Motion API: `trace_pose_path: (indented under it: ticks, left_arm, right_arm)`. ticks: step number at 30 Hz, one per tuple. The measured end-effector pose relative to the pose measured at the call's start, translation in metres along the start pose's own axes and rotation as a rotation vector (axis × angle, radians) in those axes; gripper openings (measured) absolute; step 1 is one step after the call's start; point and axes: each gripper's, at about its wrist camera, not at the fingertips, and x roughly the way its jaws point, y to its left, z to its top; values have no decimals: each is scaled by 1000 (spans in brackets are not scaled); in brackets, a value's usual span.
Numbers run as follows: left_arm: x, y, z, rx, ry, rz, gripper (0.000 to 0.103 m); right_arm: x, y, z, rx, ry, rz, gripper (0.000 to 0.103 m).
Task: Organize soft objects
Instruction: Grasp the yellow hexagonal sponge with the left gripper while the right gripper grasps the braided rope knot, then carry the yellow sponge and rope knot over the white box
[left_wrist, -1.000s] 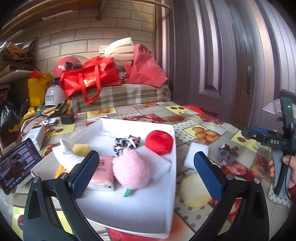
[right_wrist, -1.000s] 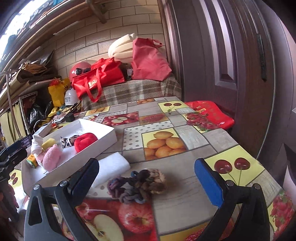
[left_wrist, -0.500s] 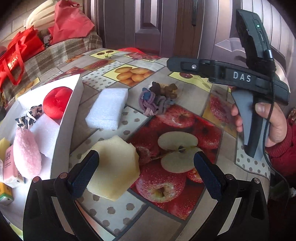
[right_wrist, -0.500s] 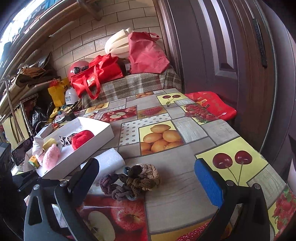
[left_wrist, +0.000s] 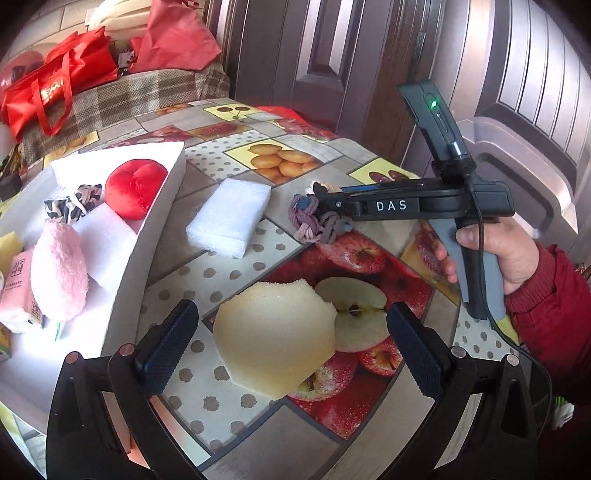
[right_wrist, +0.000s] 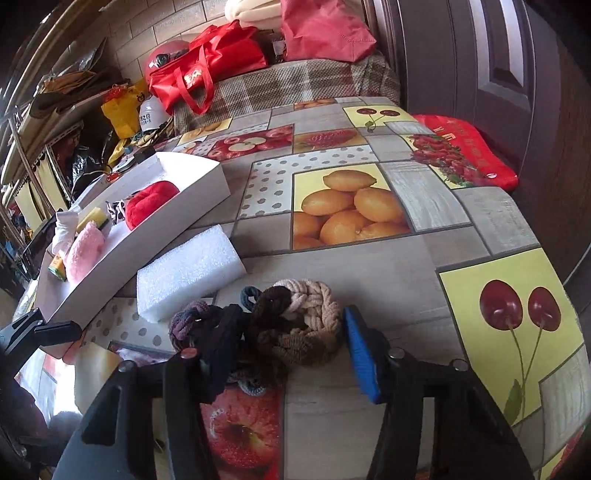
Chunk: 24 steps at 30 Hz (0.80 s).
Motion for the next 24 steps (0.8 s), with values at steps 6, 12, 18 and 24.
trace_pose_path:
  ticks: [6, 12, 18, 24]
  left_arm:
    - [13, -9, -4, 61, 56, 67, 96]
    - [21, 0, -3, 19, 99, 40, 67]
    - [26, -10, -4, 71, 119, 72, 67]
    - [23, -13, -4, 87, 98, 65, 61]
  right_arm:
    - [-21, -24, -5, 125, -102, 56, 31]
    - [-42, -38, -15, 209, -182, 76, 31]
    - [-48, -39, -17, 226, -204, 97, 32]
    - [-65, -28, -21, 186, -294, 64, 31]
